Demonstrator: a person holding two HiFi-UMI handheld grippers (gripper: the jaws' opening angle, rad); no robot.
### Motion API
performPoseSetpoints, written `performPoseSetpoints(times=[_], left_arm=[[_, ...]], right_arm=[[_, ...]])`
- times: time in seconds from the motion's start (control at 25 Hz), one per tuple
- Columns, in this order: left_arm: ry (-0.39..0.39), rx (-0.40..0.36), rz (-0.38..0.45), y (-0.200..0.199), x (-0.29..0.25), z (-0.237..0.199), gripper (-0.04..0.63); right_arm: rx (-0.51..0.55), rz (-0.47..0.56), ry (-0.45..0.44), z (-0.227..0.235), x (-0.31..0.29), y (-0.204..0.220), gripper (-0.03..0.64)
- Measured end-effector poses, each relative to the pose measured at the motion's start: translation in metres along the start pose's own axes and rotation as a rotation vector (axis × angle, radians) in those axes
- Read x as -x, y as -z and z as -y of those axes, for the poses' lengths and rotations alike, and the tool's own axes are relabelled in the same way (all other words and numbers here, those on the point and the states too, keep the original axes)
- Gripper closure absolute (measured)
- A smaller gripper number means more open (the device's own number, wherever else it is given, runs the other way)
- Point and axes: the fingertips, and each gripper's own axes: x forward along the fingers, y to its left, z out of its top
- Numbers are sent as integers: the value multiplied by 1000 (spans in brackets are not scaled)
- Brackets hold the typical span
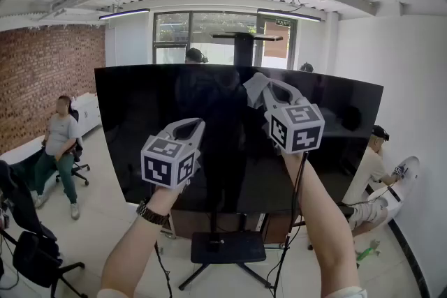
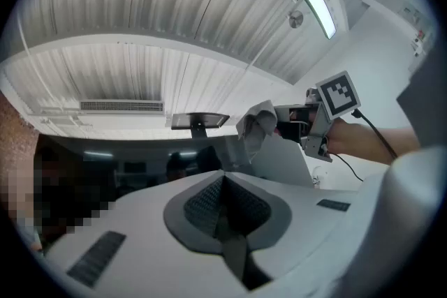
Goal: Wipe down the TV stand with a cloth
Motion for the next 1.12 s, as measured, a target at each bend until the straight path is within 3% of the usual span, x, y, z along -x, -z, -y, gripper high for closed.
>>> performPoseSetpoints(times=[0.2, 0.36, 0.44, 0.56, 0.68, 0.76, 0.8, 0.84, 0.96, 1.04, 1.12], left_arm=[[-86, -35, 31, -49, -71, -20, 569], [-111, -57, 24, -58, -87, -40, 569], [-108, -56, 28, -58, -95, -46, 569], [-93, -65, 43, -56, -114, -50, 569], [-82, -86, 45, -43, -125, -47, 569], [-69, -79, 38, -29, -130, -48, 569], [-66, -69, 34, -22, -131, -50, 569], [-65, -60, 31, -13, -129, -52, 569], [-46, -54, 24, 29, -114, -38, 569], [-14, -41, 20, 70, -100, -18, 569], [21, 4, -9, 121, -87, 3, 569]], right_arm=[[99, -80, -40, 30, -112, -13, 611], [240, -173, -34, 11, -178, 1, 611], [313, -238, 2, 25, -194, 18, 611], [358, -292, 106, 91, -189, 30, 611], [348, -377, 293, 191, -145, 47, 611], [230, -438, 371, 248, -109, 68, 611], [132, -427, 348, 258, -97, 77, 611], [64, -368, 310, 259, -84, 77, 611], [13, -144, 190, 216, -22, 79, 611], [-26, -89, 97, 153, 22, 116, 611], [-110, -106, 37, 84, 55, 180, 611]])
